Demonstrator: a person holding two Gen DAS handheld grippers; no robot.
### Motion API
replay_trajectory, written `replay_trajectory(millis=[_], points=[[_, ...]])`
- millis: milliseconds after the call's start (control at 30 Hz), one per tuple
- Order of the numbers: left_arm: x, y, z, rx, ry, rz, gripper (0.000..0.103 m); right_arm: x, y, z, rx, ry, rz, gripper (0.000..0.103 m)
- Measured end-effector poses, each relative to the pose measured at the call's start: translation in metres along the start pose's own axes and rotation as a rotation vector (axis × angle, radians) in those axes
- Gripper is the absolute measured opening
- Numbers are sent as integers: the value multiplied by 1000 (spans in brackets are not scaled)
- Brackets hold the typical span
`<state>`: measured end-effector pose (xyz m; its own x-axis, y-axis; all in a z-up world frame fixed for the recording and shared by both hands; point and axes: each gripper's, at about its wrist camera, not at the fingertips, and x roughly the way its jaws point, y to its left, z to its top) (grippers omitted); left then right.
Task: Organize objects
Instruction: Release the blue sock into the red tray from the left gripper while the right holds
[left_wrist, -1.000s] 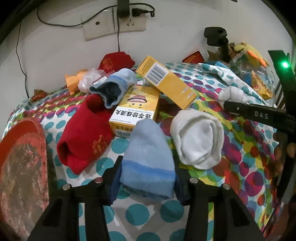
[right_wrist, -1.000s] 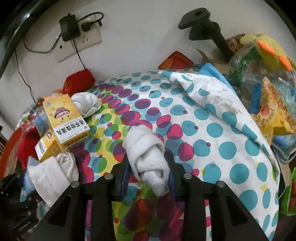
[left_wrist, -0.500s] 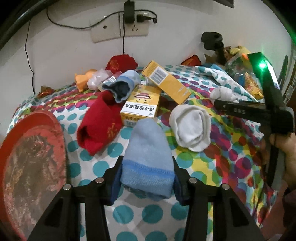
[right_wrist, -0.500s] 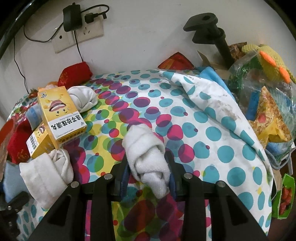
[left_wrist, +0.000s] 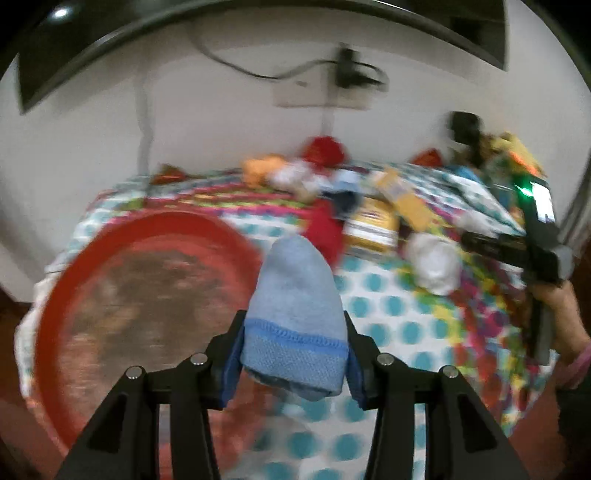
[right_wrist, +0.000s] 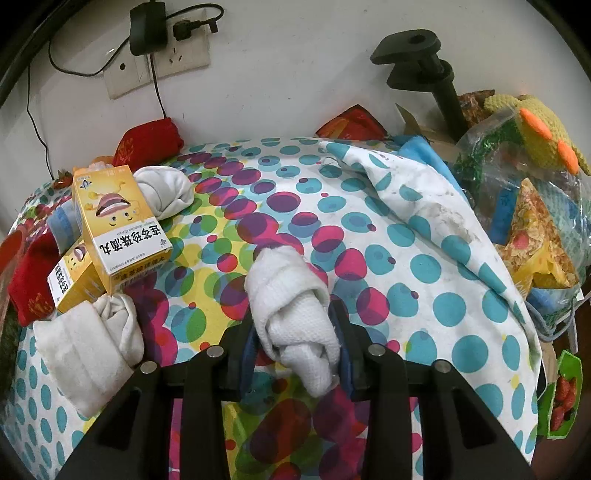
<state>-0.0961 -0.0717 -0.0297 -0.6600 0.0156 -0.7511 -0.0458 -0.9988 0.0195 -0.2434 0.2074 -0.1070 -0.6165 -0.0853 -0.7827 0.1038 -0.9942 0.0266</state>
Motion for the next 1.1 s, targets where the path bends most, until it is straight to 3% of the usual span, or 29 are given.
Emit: replay_trajectory(millis=[200,667,1100], points=[[-15,66,-4,-79,-1,132,47,0,-2,0,-1,1,-7,35],[1,166,-10,-147,38,286,47,1,1,0,7,2,-16,35],[32,227,-20,-214,96,295,48,1,3,0,13,2,-28,36]])
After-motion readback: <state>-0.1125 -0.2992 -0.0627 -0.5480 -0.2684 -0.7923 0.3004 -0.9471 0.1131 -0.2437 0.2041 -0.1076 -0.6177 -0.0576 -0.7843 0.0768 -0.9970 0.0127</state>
